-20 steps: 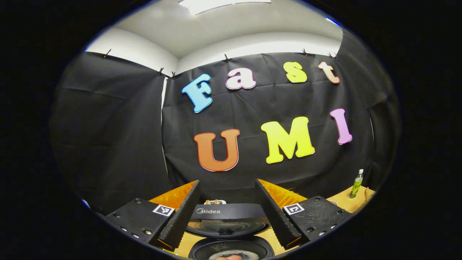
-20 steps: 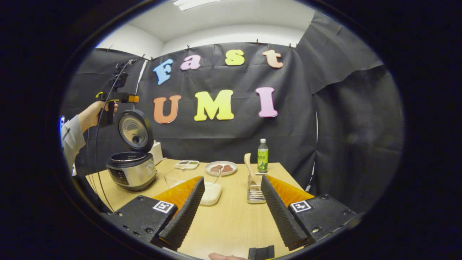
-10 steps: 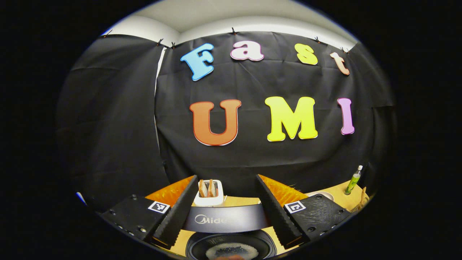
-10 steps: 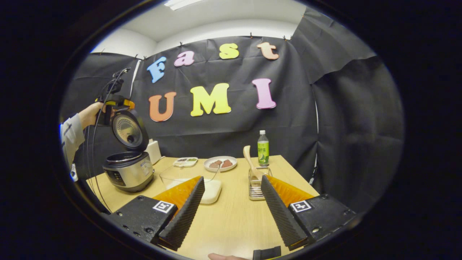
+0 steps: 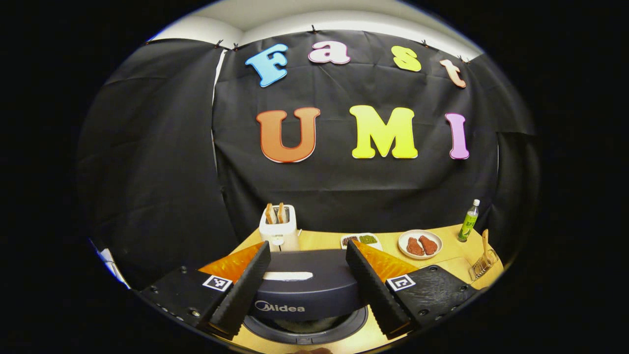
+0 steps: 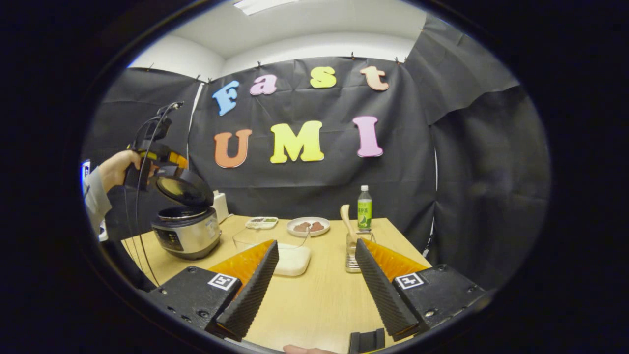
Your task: Close the left gripper, press the button to open the rice cooker; take a wooden spoon from the chopstick holder with the right hand, scoop a spoonful of rice and pour it into the rice cooker, then put the wooden spoon back into the chopstick holder.
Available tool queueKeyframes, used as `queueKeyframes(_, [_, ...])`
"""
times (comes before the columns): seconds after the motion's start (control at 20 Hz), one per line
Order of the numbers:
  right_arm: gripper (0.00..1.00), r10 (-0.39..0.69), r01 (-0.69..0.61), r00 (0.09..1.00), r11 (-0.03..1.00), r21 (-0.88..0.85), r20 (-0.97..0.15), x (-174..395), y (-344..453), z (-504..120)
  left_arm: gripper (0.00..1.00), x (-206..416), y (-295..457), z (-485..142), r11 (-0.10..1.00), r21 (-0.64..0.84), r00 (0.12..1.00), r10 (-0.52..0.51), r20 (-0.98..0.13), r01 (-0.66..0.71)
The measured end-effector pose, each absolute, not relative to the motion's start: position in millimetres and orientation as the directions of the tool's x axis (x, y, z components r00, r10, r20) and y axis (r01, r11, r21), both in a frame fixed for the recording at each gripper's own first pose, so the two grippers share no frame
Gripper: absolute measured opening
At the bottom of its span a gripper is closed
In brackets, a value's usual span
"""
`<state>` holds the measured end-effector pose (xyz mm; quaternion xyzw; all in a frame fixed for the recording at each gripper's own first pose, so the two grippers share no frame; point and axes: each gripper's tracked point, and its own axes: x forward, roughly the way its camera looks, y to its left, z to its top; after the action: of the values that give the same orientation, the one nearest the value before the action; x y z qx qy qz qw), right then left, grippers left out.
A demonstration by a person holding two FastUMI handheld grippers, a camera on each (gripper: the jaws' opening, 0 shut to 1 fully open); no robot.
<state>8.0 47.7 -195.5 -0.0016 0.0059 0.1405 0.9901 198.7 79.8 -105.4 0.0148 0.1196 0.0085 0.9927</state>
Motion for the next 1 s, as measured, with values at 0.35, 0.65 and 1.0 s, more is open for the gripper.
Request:
queueKeyframes(0.35, [1.00, 0.293, -0.292, 0.956, 0.956, -0.022, 0.018, -14.9, 47.9, -181.7, 0.99, 167.5, 74.5, -160.9, 1.000, 0.016, 0.971, 0.013, -0.239, -0.010])
queueKeyframes(0.65, [1.00, 0.279, -0.278, 0.960, 0.960, -0.020, 0.036, -20.1, 43.0, -174.9, 0.99, 159.8, 71.8, -192.3, 1.000, 0.014, 0.970, 0.023, -0.241, -0.020])
queueKeyframes(1.0, [1.00, 0.287, -0.286, 0.957, 0.958, -0.035, 0.035, -25.6, 52.5, -173.4, 1.00, 157.3, 71.4, -199.1, 0.998, -0.038, 0.993, 0.040, -0.115, -0.044])
